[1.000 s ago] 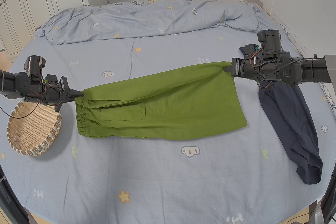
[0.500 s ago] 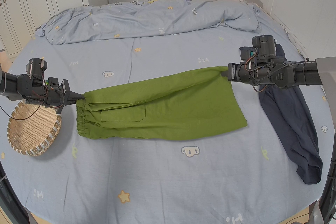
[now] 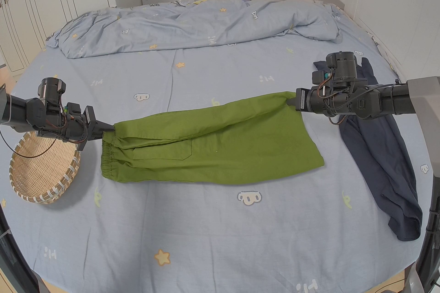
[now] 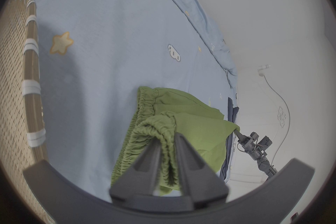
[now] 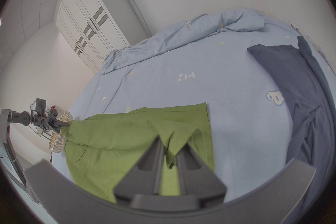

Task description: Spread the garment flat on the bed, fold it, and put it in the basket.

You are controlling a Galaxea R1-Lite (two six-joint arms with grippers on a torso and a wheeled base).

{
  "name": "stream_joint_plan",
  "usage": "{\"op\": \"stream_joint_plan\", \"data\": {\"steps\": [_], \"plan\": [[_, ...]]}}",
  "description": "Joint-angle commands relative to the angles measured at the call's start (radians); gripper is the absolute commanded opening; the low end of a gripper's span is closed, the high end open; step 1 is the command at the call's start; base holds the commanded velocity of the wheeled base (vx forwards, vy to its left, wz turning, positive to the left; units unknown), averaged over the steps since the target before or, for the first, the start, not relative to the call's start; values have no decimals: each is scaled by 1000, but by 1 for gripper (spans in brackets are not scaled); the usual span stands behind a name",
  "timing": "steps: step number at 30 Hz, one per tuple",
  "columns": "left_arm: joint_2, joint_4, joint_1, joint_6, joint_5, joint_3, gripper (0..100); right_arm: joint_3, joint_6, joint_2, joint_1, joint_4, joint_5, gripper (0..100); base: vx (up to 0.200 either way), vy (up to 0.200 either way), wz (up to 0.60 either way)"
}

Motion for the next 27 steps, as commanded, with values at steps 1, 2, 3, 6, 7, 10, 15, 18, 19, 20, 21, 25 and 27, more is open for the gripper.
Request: {"op": "stream_joint_plan", "data": {"steps": [1,2,3,6,7,10,15,18,19,20,21,25,27], "plan": [[7,0,-2,-1,1,-2,100,0,1,11,4,-1,1,100,0,0,0],[9,-1,-7,-1,7,-2,100,1,1,13,8,-1,1,100,0,0,0],[9,-1,-7,-1,7,-2,100,1,1,13,8,-1,1,100,0,0,0],[-2,0,-33,-12,7,-1,100,4,3,11,9,-1,1,100,0,0,0],[-5,0,-36,-13,7,-1,100,4,1,11,9,-1,1,100,0,0,0],[-51,6,-68,-28,8,10,100,6,3,10,4,-1,1,100,0,0,0],[-56,-4,-87,-65,7,-1,100,11,4,10,6,-1,1,100,0,0,0],[-20,-47,-100,-96,16,-38,100,12,6,7,9,-1,-1,100,0,0,0],[0,-70,-100,-120,27,-59,100,14,6,5,9,-1,-1,100,0,0,0],[3,-73,-102,-125,28,-64,100,14,6,5,9,1,-1,100,0,0,0],[32,-106,-102,-174,48,-105,100,15,9,4,11,1,-1,100,0,0,0],[118,-147,-105,-294,87,-216,100,20,9,-13,9,2,-1,100,0,0,0],[193,-150,-102,-320,123,-297,100,21,11,-30,1,5,-1,100,0,0,0]]}}
